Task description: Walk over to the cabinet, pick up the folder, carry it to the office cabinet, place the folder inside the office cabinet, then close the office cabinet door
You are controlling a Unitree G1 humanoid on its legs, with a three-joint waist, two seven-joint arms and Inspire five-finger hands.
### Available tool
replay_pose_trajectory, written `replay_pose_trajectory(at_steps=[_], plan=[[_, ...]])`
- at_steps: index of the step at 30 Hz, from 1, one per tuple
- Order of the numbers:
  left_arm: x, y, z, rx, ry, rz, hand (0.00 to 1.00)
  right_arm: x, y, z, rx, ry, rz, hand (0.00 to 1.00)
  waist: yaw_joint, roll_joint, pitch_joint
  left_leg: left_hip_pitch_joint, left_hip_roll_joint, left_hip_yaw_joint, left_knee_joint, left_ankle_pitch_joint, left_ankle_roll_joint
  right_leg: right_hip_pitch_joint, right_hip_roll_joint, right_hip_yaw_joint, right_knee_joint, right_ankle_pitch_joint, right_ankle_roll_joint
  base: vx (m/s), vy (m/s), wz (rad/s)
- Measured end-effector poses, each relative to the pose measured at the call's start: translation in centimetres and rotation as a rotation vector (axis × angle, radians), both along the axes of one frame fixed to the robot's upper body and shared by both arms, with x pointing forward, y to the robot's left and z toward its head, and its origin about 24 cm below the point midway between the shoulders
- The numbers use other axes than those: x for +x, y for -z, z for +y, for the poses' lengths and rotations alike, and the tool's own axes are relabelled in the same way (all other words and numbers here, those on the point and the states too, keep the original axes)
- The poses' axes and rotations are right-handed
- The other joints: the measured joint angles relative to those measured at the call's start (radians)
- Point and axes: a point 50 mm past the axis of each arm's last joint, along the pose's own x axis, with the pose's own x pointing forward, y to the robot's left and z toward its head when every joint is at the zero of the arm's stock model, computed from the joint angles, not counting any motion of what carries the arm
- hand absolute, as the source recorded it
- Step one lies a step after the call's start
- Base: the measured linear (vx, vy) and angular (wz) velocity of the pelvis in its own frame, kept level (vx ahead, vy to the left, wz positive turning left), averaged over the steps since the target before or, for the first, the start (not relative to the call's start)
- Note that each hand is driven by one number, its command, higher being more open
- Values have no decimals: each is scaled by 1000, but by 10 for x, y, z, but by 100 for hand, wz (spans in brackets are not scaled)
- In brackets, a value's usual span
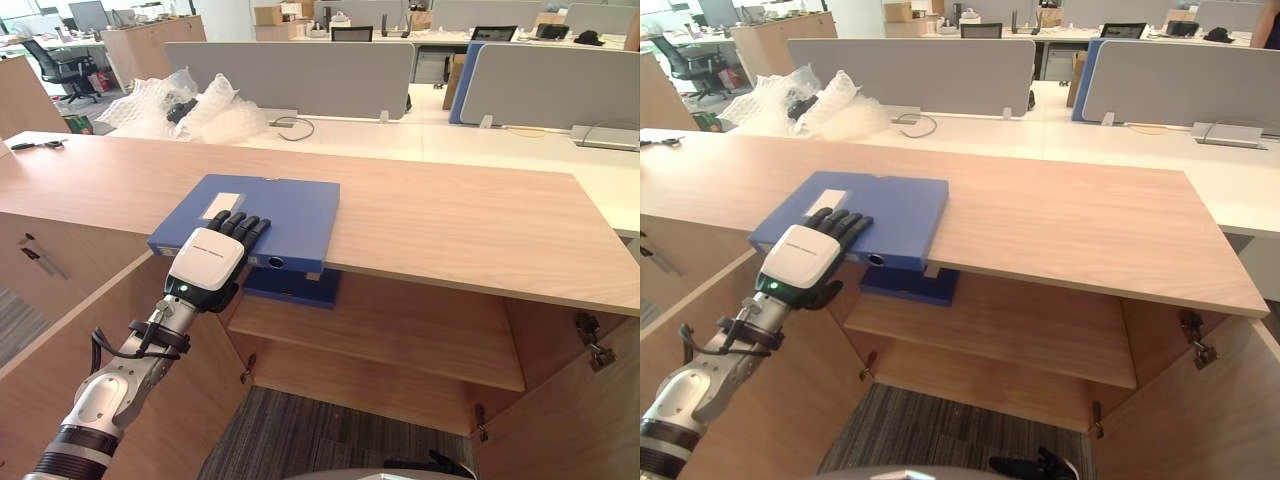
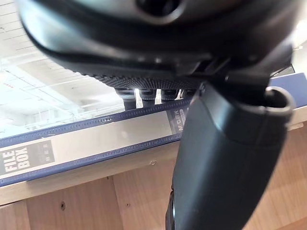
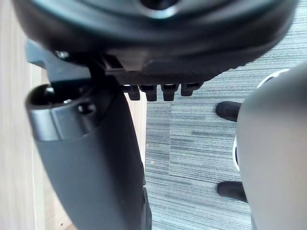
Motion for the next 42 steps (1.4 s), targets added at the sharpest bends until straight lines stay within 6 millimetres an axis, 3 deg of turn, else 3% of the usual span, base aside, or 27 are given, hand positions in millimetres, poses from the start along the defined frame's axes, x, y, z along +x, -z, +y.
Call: replay_pose_trajectory(at_steps=[3, 11, 19, 22, 26, 27, 28, 31, 33, 36, 40, 42], plan=[[12, -11, -4, 9, 12, -56, 0, -1, 0, -2, -4, 18, 1, 100, -1, 3, -4, 2, 0, 0, 0, 0, 0, 2, 0, 0, 0, 2, -1, 0, 0, 0], [19, -9, 5, 13, -42, -90, 0, -1, -1, -5, -19, 29, 1, 100, -18, 6, -13, 7, 1, 3, -1, 7, -2, 2, 0, 4, -1, 11, -3, -40, 5, -1], [22, 1, 0, -44, -93, -90, 0, -1, -1, -6, -26, 22, 6, 100, -30, 0, -13, 10, 2, 5, -9, 15, -1, 1, 1, 7, -4, 17, -1, -24, 6, -1], [9, 0, -9, -141, -119, -110, 0, 0, -1, -5, -24, 12, 1, 100, -33, 0, -10, 11, 2, 5, -13, 15, -1, -1, 0, 8, -4, 17, -1, 5, 3, -1], [-33, -15, -47, -463, -57, -186, 0, 5, -2, 2, -25, -36, -29, 100, -24, -12, -1, -13, 3, 21, -11, 15, -2, -28, -1, 25, -1, 18, -1, 14, 7, -11], [-50, -27, -54, -658, -11, -211, 0, 11, -7, 6, -20, -46, -91, 100, -23, -8, 3, -21, 3, 29, -9, 14, -1, -40, 0, 33, -1, 19, -1, 36, 16, -17], [-56, -32, -55, -727, 1, -224, 0, 15, -10, 8, -20, -54, -126, 100, -27, -5, 7, -21, 3, 31, -9, 13, -1, -41, 0, 35, -1, 19, -1, 22, 10, -15], [-75, -50, -47, -1077, 61, -280, 0, 31, -34, 18, -5, -48, -319, 100, -40, 10, 6, -26, 9, 51, -7, 7, -2, -56, 3, 57, -1, 19, -2, 9, 7, -21], [-90, -56, -31, -1398, 91, -330, 0, 52, -65, 28, -3, -33, -513, 100, -60, 14, 10, -40, 20, 68, 14, -9, -4, -72, 8, 75, -1, 21, -5, -8, 5, -26], [-101, -45, -22, -1632, 79, -314, 0, 67, -100, 35, -27, 34, -697, 100, -64, -1, 20, -44, 30, 90, 35, -26, -12, -75, 20, 98, -1, 20, -11, 13, 0, -24], [-106, -43, -18, -1851, 121, -339, 0, 74, -128, 29, -104, 94, -815, 100, -63, -16, 17, -49, 37, 112, 38, -29, -15, -88, 24, 114, 0, 21, -13, 32, 2, -17], [-108, -41, -18, -1943, 133, -352, 0, 74, -139, 26, -137, 131, -856, 100, -66, -12, 20, -38, 40, 134, 42, -33, -17, -87, 24, 137, 0, 20, -14, 38, 21, -27]])
